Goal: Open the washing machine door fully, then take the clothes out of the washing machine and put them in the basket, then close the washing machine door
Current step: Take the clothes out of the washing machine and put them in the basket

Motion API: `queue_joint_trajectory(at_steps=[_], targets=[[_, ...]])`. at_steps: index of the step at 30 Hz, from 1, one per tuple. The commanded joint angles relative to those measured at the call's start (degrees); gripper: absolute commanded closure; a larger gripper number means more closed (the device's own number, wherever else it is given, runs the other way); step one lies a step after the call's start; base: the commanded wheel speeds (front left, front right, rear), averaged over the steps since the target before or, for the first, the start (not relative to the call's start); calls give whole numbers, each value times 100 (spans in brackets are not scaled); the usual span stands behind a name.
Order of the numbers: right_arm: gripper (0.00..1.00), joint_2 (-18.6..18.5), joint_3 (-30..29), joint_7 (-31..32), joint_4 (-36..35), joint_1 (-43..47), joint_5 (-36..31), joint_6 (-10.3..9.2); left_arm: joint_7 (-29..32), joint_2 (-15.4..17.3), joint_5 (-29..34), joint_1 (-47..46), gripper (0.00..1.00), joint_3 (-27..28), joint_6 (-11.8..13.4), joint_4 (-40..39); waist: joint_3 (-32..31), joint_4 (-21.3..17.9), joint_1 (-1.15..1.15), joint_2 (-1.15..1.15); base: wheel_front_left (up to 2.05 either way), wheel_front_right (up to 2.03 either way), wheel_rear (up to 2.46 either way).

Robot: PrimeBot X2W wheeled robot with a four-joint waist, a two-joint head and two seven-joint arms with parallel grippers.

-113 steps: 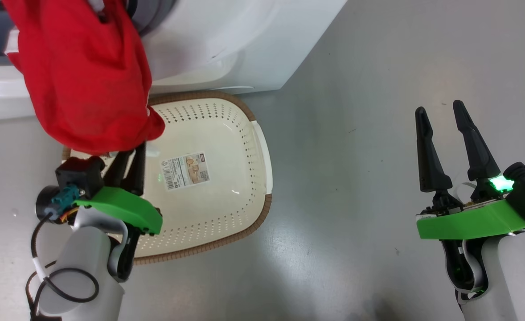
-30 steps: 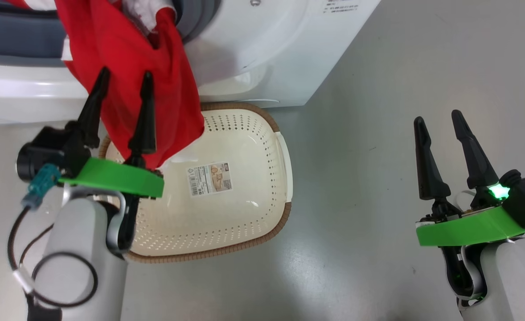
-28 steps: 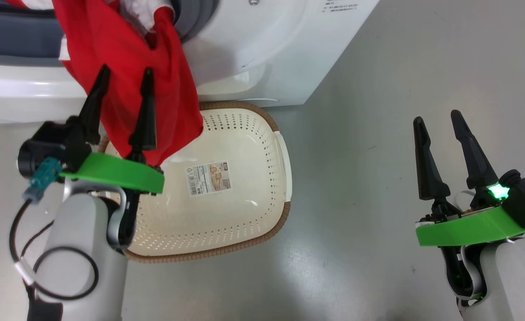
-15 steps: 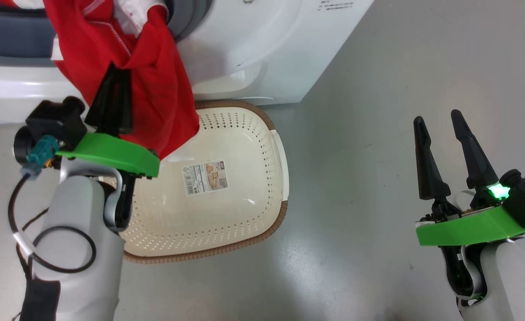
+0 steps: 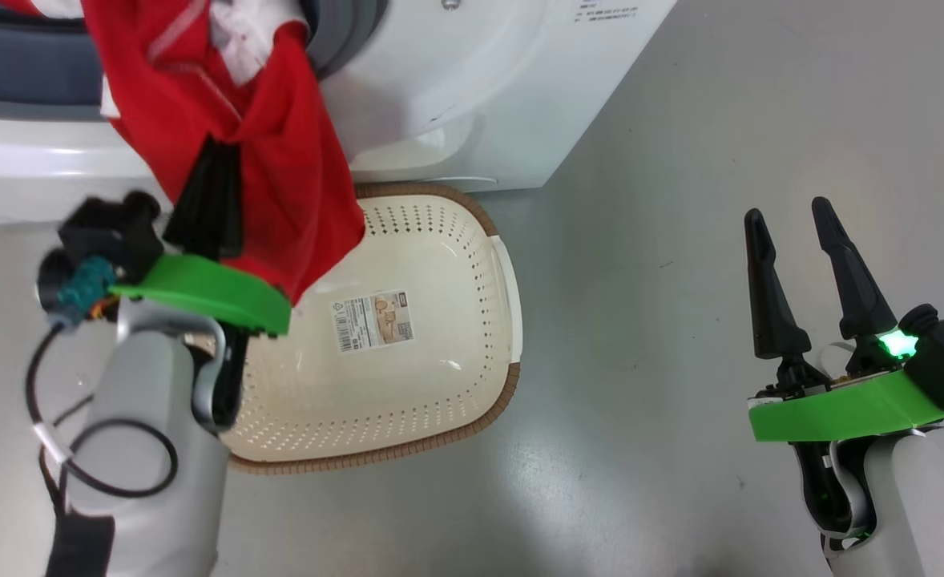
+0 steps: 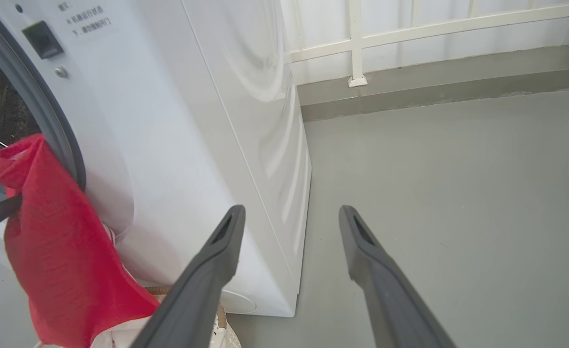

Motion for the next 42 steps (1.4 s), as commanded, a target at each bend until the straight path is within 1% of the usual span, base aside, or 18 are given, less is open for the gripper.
queue_joint_trajectory(at_steps=[1, 10, 18, 25, 30, 38, 39, 40, 41, 42], targets=[[0, 12, 98, -36, -125, 12, 0, 36, -28, 169, -73, 341, 100, 98, -31, -22, -8, 2, 0, 0, 0, 0, 0], [0, 12, 86, -36, -132, 15, -11, 36, -28, 160, -197, 692, 100, -76, -31, 279, -7, 29, 0, 0, 0, 0, 0], [0, 12, 112, -36, -137, -44, -17, 36, -28, 155, -420, 799, 100, -478, -31, 902, 79, 5, 0, 0, 0, 0, 0], [0, 12, 105, -36, -168, -118, 45, 36, -28, 163, -473, 715, 100, -1008, -31, 1681, 280, -114, 0, 0, 0, 0, 0], [0, 12, 124, -36, -198, -194, 107, 36, -28, 173, -678, 563, 100, -1273, -31, 2186, 445, -205, 0, 0, 0, 0, 0], [0, 12, 105, -36, -232, -283, 125, 36, -28, 271, -954, 163, 100, -1491, -31, 2505, 641, -233, 0, 0, 0, 0, 0], [0, 12, 107, -36, -232, -287, 124, 36, -28, 286, -970, 128, 98, -1487, -31, 2504, 653, -235, 0, 0, 0, 0, 0], [0, 12, 109, -36, -233, -290, 123, 36, -28, 298, -985, 103, 84, -1479, -31, 2498, 664, -238, 0, 0, 0, 0, 0], [0, 12, 110, -36, -233, -293, 121, 36, -28, 307, -994, 87, 72, -1470, -31, 2486, 670, -240, 0, 0, 0, 0, 0], [0, 12, 111, -36, -233, -294, 120, 36, -28, 317, -997, 78, 56, -1457, -31, 2471, 674, -241, 0, 0, 0, 0, 0]])
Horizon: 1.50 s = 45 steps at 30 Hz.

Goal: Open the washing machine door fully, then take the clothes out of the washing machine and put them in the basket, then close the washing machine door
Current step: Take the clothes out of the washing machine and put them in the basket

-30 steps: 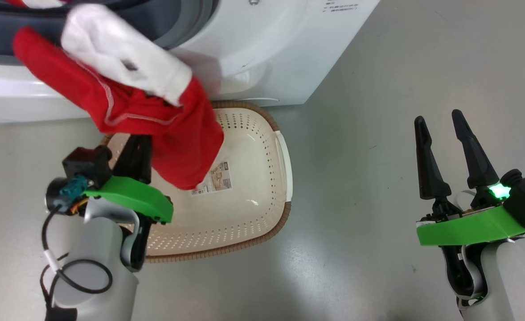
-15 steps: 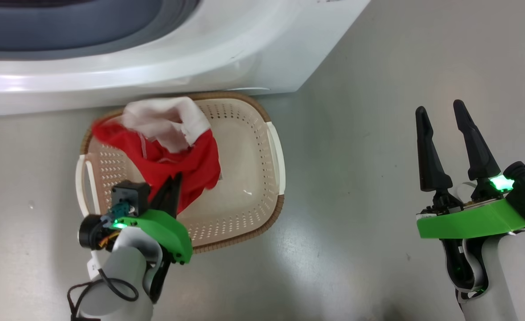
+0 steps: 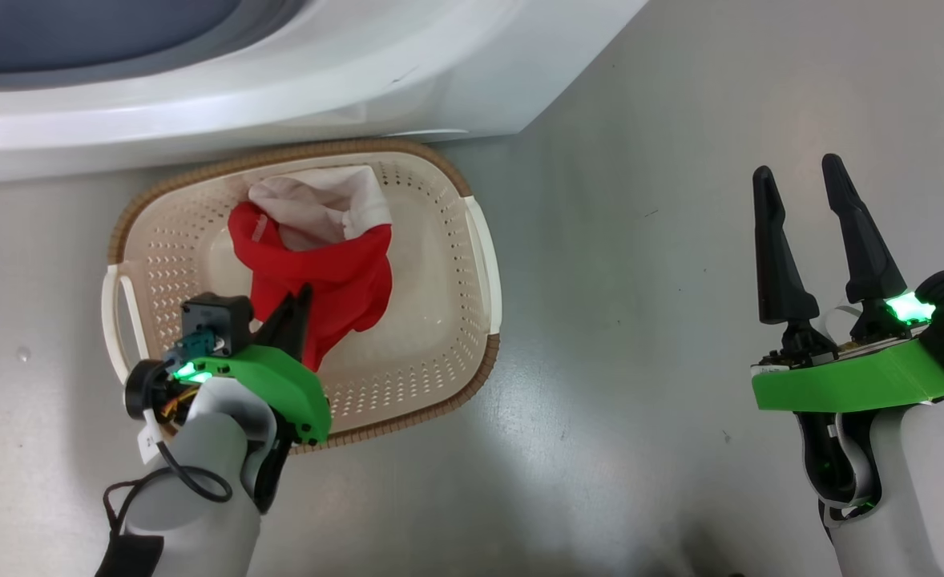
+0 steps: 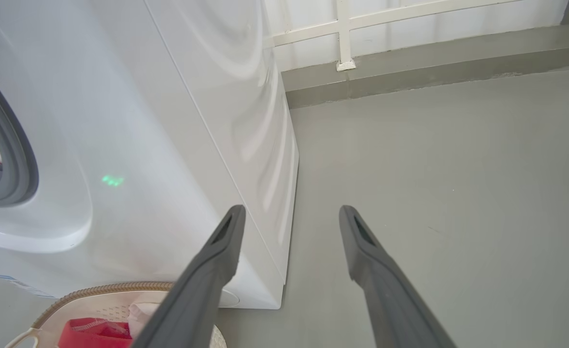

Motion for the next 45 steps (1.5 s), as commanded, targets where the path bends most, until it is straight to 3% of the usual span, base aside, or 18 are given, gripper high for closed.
queue_joint_trajectory(at_steps=[1, 2, 4, 21, 45], targets=[[0, 13, 100, -36, -145, 63, 10, 36, -30, 177, -44, 72, 38, 123, -31, -82, 5, -2, 0, 0, 0, 0, 0], [0, 13, 101, -36, -142, 65, 6, 36, -30, 184, -41, 70, 17, 135, -31, -91, 5, -2, 0, 0, 0, 0, 0], [0, 13, 101, -36, -134, 68, -3, 36, -30, 197, -22, 72, 0, 170, -31, -129, -2, 3, 0, 0, 0, 0, 0], [0, 13, 106, -36, 12, 218, -99, 36, -30, 168, 127, 578, 0, 629, -31, -692, -683, 97, 0, 0, 0, 0, 0], [0, -81, 119, -36, 266, 837, -176, 36, -31, 141, 723, 1928, 0, 1468, -31, -2815, -2226, 297, 0, 0, 0, 0, 0]])
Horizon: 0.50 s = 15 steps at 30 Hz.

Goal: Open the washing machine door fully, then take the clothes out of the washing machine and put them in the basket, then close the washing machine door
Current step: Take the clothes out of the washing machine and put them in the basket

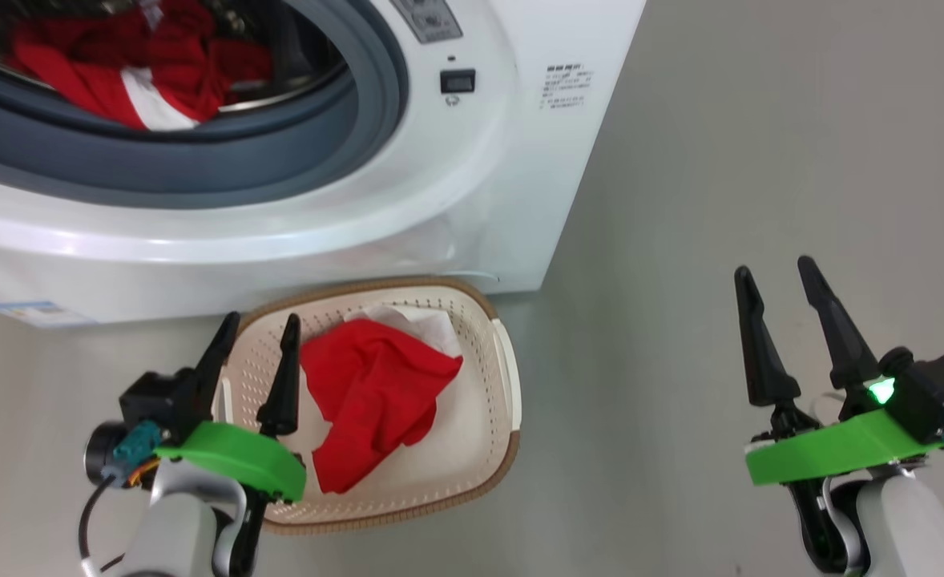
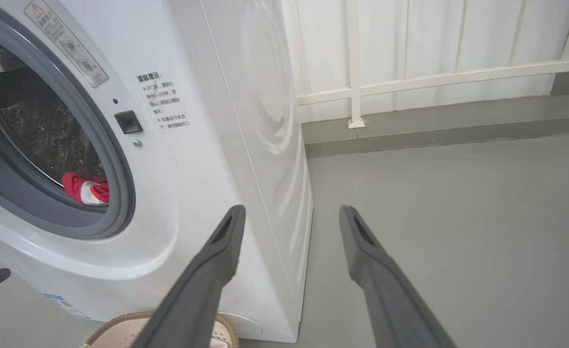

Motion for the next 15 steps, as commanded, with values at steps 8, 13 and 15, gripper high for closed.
queue_joint_trajectory(at_steps=[8, 13, 15], targets=[[0, -123, 80, -36, -66, 396, -38, 36, -29, 122, 182, 641, 0, 291, -31, -771, -726, 127, 0, 0, 0, 0, 0], [0, -173, 47, -36, -51, 642, -7, 36, -29, 121, 245, 976, 0, 305, -31, -1087, -1006, 191, 0, 0, 0, 0, 0], [0, -194, 40, -36, -55, 753, -1, 36, -29, 130, 266, 1116, 0, 306, -31, -1203, -1108, 208, 0, 0, 0, 0, 0]])
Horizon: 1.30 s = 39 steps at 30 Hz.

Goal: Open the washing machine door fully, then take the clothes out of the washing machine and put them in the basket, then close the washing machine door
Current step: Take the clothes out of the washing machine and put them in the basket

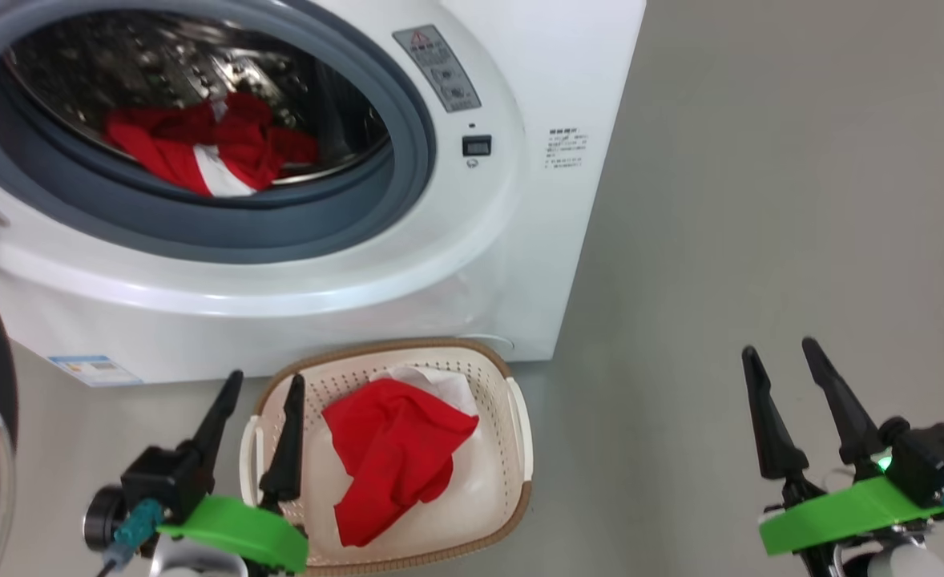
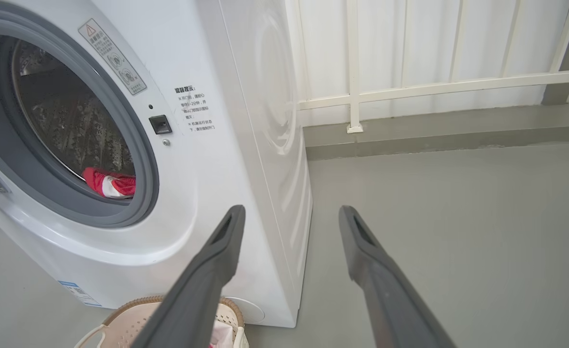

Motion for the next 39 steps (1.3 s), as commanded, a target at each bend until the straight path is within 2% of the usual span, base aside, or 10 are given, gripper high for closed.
queue_joint_trajectory(at_steps=[1, 20, 39], targets=[[0, -90, 80, -36, -128, 56, -6, 36, -29, 137, 63, 92, 0, 201, -31, -195, -208, 68, 0, 0, 0, 0, 0], [0, -198, -93, -36, -151, 765, 17, 36, -29, 37, 144, 1348, 0, 749, -31, -1110, -732, 61, 0, 0, 0, 0, 0], [0, -150, -141, -36, -175, 711, 0, 36, -29, 3, 93, 1352, 0, 793, -31, -1273, -613, 75, 0, 0, 0, 0, 0]])
